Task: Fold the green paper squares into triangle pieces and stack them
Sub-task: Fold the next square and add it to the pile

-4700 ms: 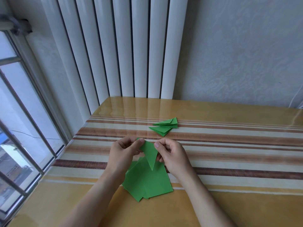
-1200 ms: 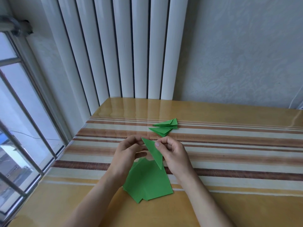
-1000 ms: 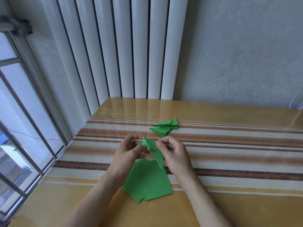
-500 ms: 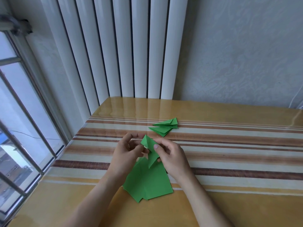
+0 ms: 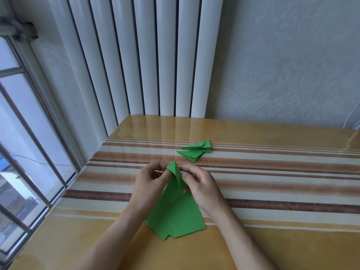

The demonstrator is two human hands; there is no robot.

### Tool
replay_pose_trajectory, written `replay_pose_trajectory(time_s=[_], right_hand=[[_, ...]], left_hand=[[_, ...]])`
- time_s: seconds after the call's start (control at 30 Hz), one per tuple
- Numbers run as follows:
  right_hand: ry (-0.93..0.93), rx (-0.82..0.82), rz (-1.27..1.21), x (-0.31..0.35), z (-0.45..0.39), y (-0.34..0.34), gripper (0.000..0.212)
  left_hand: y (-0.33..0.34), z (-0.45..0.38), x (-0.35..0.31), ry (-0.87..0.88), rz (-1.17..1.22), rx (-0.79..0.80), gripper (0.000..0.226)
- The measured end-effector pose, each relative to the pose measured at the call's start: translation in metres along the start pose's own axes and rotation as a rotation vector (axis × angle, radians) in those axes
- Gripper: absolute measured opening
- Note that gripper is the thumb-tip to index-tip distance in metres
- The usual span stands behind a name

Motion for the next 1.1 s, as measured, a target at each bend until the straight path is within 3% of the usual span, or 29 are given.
replay_pose_trajectory(time_s=[0.13, 0.27, 0.33, 0.47, 0.67, 0.87, 0.97, 1.1], right_hand=[[-0.048, -0.04, 0.035, 0.002, 0.001, -0.001, 0.021], [-0.062, -0.02, 0.002, 0.002, 0.003, -0.001, 0.039], [-0.061, -0.014, -0.014, 0.0, 0.002, 0.0, 0.034], [-0.032, -0.068, 0.024, -0.009, -0.001, -0.005, 0.005], [0.007, -0.121, 0.076, -0.014, -0.003, -0.009, 0.01], [0.007, -0.136, 0.051, -0.01, -0.001, -0.01, 0.013], [-0.005, -0.133, 0.054, -0.008, 0.0, -0.01, 0.015], [-0.028, -0.14, 0.081, -0.008, 0.0, -0.01, 0.015]], left_hand=[[0.0, 0.002, -0.002, 0.015, -0.124, -0.03, 0.014], [0.006, 0.005, -0.01, 0.084, -0.359, -0.014, 0.018], [0.007, 0.004, -0.012, 0.111, -0.436, -0.02, 0.02], [0.004, 0.004, -0.009, 0.109, -0.432, -0.007, 0.019], [0.003, 0.002, -0.002, 0.081, -0.319, 0.04, 0.016], [0.001, -0.002, 0.006, 0.031, -0.023, 0.135, 0.005], [0.002, -0.002, 0.006, 0.057, -0.104, 0.144, 0.012], [0.001, -0.001, 0.002, 0.125, -0.331, 0.027, 0.021]])
Point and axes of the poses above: each hand's wrist, its own z-axis away from the middle knuckle, its own y-axis out of the palm, x = y × z, the point moved 4 cm from there along -z, towards the middle knuckle, and after that the axes turned 15 degrees about x, right-handed, at the moved point
